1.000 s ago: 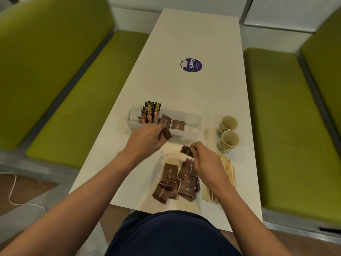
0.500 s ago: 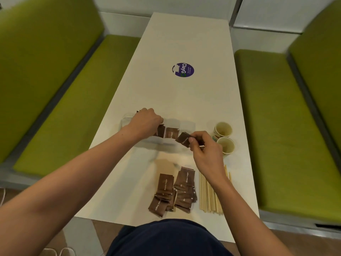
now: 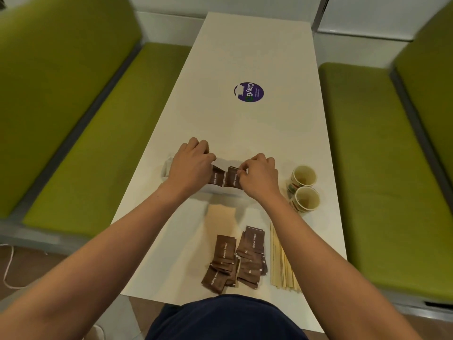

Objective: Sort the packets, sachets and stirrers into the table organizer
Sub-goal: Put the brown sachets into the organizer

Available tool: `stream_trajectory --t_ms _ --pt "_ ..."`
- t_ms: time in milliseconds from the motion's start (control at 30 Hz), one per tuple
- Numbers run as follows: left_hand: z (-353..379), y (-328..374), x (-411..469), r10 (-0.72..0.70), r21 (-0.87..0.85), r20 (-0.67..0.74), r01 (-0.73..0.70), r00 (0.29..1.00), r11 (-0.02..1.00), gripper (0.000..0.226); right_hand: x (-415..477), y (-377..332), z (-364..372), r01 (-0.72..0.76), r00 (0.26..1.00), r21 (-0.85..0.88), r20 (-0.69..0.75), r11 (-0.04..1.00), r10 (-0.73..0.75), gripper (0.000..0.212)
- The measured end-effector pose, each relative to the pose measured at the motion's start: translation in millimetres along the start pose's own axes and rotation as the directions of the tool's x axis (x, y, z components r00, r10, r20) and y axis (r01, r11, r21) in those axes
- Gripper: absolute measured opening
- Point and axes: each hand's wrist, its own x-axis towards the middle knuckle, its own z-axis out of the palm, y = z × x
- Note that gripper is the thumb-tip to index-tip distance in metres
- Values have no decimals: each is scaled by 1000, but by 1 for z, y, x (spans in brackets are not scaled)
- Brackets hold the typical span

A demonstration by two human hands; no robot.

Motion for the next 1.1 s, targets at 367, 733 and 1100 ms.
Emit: stream_trajectory --t_ms 367,733,1100 --pt "-24 18 -50 -72 -184 -79 57 994 981 13 -30 12 6 215 956 -50 -193 975 -221 26" --pt "-13 65 -124 201 -411 508 31 838 911 30 -124 62 22 150 986 -49 82 987 -146 34" --pt "-6 75 -131 263 -382 585 -25 767 924 37 -150 69 30 187 967 -129 201 974 -159 42"
